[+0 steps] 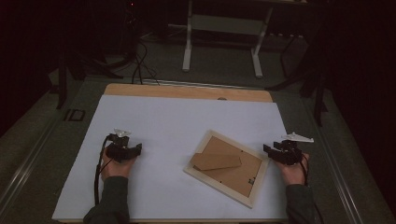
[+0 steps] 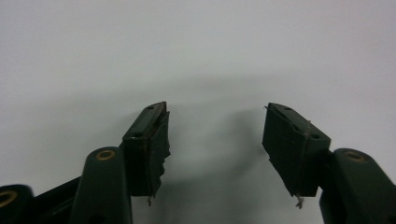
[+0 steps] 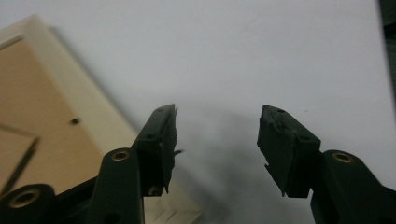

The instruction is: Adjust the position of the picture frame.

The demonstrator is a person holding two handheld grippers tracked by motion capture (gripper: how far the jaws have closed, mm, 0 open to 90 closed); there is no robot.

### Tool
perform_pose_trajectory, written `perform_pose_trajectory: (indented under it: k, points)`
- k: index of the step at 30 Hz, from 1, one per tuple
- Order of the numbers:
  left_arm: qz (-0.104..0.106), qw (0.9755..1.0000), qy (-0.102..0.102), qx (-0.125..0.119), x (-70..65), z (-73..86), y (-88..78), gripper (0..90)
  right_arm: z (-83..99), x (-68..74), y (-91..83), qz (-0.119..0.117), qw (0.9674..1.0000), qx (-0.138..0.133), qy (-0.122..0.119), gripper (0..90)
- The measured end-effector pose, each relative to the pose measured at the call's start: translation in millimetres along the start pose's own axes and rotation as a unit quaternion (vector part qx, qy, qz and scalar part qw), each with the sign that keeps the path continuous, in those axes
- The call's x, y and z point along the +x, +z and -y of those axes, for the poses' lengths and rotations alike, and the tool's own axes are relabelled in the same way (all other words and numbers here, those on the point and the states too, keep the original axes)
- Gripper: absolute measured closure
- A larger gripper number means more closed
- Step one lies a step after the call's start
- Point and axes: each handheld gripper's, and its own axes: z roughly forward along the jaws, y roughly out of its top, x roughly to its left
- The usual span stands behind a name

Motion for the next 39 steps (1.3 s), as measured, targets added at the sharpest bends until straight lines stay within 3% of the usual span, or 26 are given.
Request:
perform_pose_trajectory:
  k: [2, 3, 5, 8, 10, 14, 18, 21, 23, 28, 33, 35, 36, 39]
  points:
    - [0.018, 0.9995, 0.022, -0.014, -7.3, -0.8, -4.2, 44.4, 0.8, 1.0, -1.6, -0.015, 0.9998, 0.008, -0.009, 49.0]
    - [0.018, 0.9995, 0.022, -0.014, -7.3, -0.8, -4.2, 44.5, 0.8, 1.0, -1.6, -0.015, 0.9998, 0.008, -0.009, 49.0]
    - [0.048, 0.9975, 0.041, -0.032, -16.2, -1.4, -8.7, 45.1, 0.9, 4.0, -1.9, -0.034, 0.999, 0.015, -0.026, 50.4]
    - [0.094, 0.9934, 0.05, -0.041, -23.1, -2.6, -13.3, 48.4, -1.4, 10.3, -2.5, -0.047, 0.9976, 0.021, -0.046, 52.4]
    - [0.103, 0.9923, 0.053, -0.044, -25.2, -2.9, -14.9, 49.5, -2.2, 12.8, -3.0, -0.051, 0.9971, 0.02, -0.052, 53.5]
    - [0.132, 0.9871, 0.075, -0.051, -35.5, -6.1, -22.0, 50.2, -5.3, 25.3, -4.5, -0.085, 0.993, 0.017, -0.08, 67.5]
    - [0.166, 0.9797, 0.095, -0.059, -44.9, -5.5, -28.3, 51.1, -3.1, 31.9, -0.5, -0.094, 0.99, 0.031, -0.101, 81.6]
    - [0.176, 0.9749, 0.123, -0.059, -55.2, -3.1, -30.8, 52.0, -0.4, 35.3, 1.6, -0.096, 0.9883, 0.041, -0.111, 89.5]
    - [0.182, 0.9723, 0.136, -0.054, -61.0, -2.5, -29.8, 53.0, 0.9, 36.4, 1.5, -0.097, 0.9882, 0.044, -0.111, 89.9]
    - [0.195, 0.9686, 0.148, -0.044, -69.4, -1.5, -26.6, 55.6, 5.7, 39.3, 1.0, -0.099, 0.9876, 0.053, -0.11, 90.0]
    - [0.227, 0.9596, 0.162, -0.037, -77.7, 2.9, -29.4, 61.9, 7.1, 43.4, 3.3, -0.082, 0.988, 0.057, -0.117, 90.0]
    - [0.227, 0.9596, 0.162, -0.037, -77.7, 2.9, -29.4, 63.5, 7.0, 43.5, 3.3, -0.08, 0.988, 0.058, -0.119, 90.0]
    - [0.238, 0.956, 0.17, -0.027, -80.8, 5.8, -28.7, 66.5, 6.9, 42.9, 3.6, -0.075, 0.9883, 0.056, -0.12, 90.0]
    - [0.243, 0.9528, 0.181, -0.022, -86.2, 6.9, -26.4, 70.9, 6.6, 42.8, 4.2, -0.078, 0.9885, 0.056, -0.117, 90.0]
